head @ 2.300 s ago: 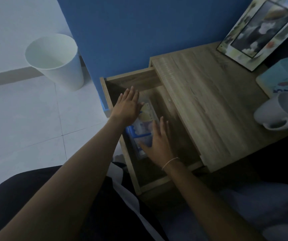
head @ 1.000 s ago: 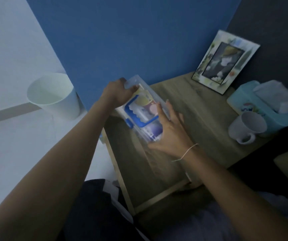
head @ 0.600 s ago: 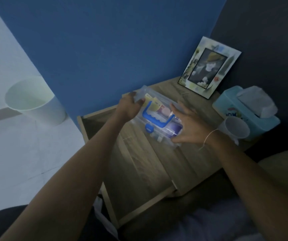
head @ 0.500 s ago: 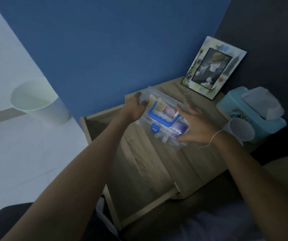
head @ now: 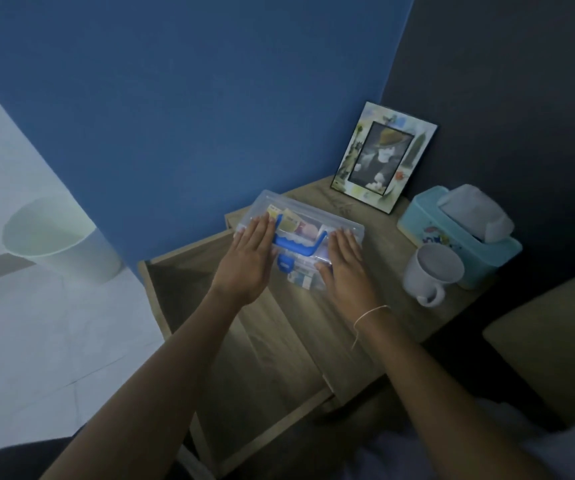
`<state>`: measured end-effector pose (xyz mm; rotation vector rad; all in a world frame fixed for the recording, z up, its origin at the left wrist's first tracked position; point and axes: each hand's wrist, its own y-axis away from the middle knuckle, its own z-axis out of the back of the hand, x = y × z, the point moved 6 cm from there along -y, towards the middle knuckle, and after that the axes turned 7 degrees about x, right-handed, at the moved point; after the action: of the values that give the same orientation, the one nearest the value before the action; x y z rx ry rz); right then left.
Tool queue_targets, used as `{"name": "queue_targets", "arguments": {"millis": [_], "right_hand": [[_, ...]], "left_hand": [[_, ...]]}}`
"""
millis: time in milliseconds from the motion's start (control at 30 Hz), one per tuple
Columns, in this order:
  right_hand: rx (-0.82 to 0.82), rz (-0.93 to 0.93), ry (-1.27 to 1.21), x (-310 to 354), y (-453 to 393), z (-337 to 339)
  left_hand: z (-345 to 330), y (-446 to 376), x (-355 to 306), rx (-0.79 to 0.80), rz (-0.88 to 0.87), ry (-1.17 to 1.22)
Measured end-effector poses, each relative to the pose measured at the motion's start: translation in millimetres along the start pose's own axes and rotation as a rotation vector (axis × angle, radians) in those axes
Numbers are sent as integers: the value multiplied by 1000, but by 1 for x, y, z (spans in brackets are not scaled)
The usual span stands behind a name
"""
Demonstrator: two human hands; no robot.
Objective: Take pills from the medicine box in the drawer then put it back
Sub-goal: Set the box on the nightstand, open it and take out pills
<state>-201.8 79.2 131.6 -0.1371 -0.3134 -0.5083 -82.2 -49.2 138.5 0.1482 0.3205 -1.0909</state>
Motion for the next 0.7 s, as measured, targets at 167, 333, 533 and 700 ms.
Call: {"name": "queue_targets", "arguments": {"millis": [167, 333, 533, 700], "right_hand": [[-7, 2, -1, -8, -26, -1], [-14, -19, -9, -17, -57, -4], [-21, -19, -19, -27, -80, -7], [-26, -21, -46, -28, -86, -6]], "left_hand": [[3, -24, 8, 11, -14, 12], [4, -56, 23, 19, -21, 22], [-1, -81, 32, -5, -13, 29], [-3, -87, 35, -4, -14, 9]]}}
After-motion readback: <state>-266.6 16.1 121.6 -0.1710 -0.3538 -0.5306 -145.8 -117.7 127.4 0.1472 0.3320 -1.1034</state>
